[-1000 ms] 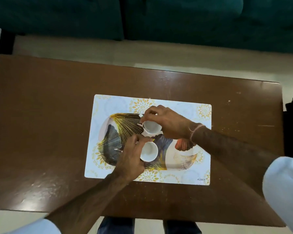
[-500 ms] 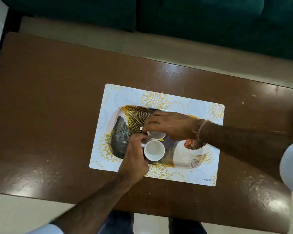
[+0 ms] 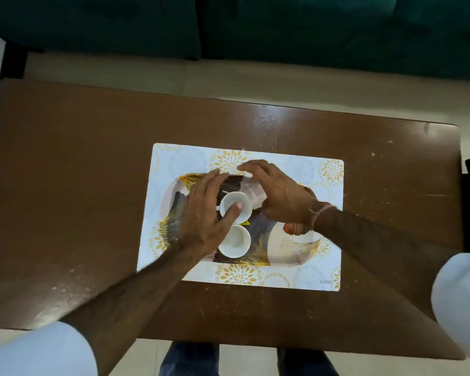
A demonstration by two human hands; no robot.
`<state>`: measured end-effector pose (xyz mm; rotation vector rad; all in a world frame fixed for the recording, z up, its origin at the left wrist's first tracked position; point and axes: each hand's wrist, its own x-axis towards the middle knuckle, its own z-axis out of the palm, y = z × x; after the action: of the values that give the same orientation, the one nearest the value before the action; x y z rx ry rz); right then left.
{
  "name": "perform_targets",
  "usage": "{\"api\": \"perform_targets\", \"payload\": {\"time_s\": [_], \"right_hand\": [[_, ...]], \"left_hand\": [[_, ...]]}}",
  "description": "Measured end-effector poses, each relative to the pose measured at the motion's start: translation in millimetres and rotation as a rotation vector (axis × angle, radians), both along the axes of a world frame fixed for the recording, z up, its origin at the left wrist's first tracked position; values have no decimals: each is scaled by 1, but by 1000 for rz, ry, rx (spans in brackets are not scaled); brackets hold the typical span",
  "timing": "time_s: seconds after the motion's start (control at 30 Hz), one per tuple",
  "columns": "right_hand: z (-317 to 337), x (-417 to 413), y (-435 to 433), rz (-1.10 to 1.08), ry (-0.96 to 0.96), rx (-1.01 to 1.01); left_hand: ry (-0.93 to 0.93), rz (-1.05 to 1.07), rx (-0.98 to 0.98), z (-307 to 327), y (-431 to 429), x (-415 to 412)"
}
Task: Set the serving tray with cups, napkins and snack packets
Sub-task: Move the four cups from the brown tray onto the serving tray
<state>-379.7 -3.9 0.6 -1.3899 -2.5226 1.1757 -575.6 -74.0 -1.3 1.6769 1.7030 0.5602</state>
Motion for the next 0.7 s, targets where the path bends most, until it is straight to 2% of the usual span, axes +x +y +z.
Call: {"api": "perform_targets", "payload": {"time_s": [0.17, 0.4, 0.7], "right_hand": [[-3, 43, 0, -269, 3, 91], [-2, 148, 2, -498, -63, 125], [15, 332, -15, -745, -108, 145]], "left_hand": [[82, -67, 2, -2, 45, 47], [113, -209, -57, 2, 84, 144], [95, -444, -64, -5, 94, 328]]}}
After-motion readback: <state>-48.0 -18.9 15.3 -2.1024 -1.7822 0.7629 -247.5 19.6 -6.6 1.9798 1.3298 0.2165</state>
